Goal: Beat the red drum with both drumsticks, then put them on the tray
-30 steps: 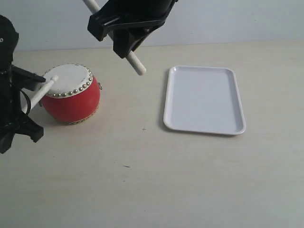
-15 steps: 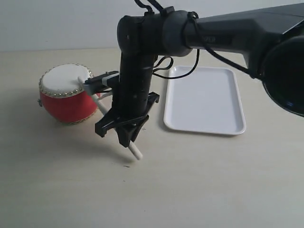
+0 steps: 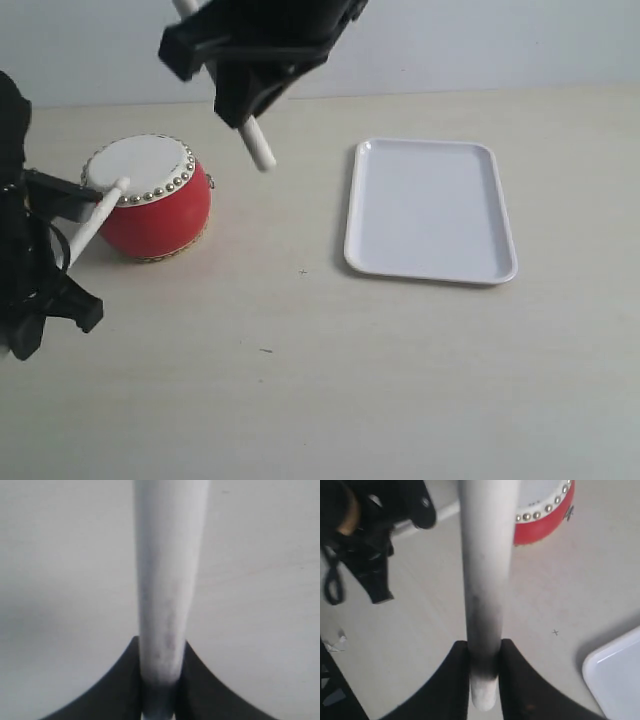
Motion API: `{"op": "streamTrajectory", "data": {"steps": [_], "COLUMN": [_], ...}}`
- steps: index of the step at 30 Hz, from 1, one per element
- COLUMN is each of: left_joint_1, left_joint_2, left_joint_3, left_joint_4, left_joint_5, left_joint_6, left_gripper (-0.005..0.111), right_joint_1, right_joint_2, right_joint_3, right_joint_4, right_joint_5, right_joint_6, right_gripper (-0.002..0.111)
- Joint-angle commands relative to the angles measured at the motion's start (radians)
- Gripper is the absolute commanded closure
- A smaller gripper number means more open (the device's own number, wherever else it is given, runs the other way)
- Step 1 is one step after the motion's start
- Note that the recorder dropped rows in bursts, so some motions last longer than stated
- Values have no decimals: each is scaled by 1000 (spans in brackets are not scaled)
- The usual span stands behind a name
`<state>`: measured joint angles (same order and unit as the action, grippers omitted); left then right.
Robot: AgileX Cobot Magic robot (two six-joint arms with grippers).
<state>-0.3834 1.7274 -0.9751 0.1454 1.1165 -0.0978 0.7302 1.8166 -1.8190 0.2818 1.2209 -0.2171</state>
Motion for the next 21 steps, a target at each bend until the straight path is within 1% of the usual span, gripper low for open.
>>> {"op": "streamTrajectory", "data": {"steps": [1,4,7,10,15,18,20,21], "left_joint_1": [-5,-5,-5,-5,-5,-5,-5,-5], "left_joint_2": [61,22,-72,-211,-417,-509,-514,-497], "left_joint_3": [-58,-85,-109,-125,-129,-129,-129,-129], "left_joint_4": [13,22,22,24,30,32,32,32], "left_joint_5": [89,105,105,105,105,54,34,30], "left_joint_6": [-12,-12,-10,-9,15,14,14,14], "left_gripper": [107,107,107,107,107,107,107,107], "right_joint_1": [-4,-4,-4,-4,-4,-4,-4,-4], "right_joint_2": [-64,-44,18,123,336,457,486,476], "right_joint_3": [-3,18,75,127,123,54,-37,-64], "right_joint_4": [3,6,6,22,86,86,79,88], "right_joint_5": [0,0,-8,-58,-81,-55,0,0], "right_joint_6": [-1,-22,-27,-66,-118,-128,-85,-85], "right_gripper": [108,108,108,108,108,108,108,108]}}
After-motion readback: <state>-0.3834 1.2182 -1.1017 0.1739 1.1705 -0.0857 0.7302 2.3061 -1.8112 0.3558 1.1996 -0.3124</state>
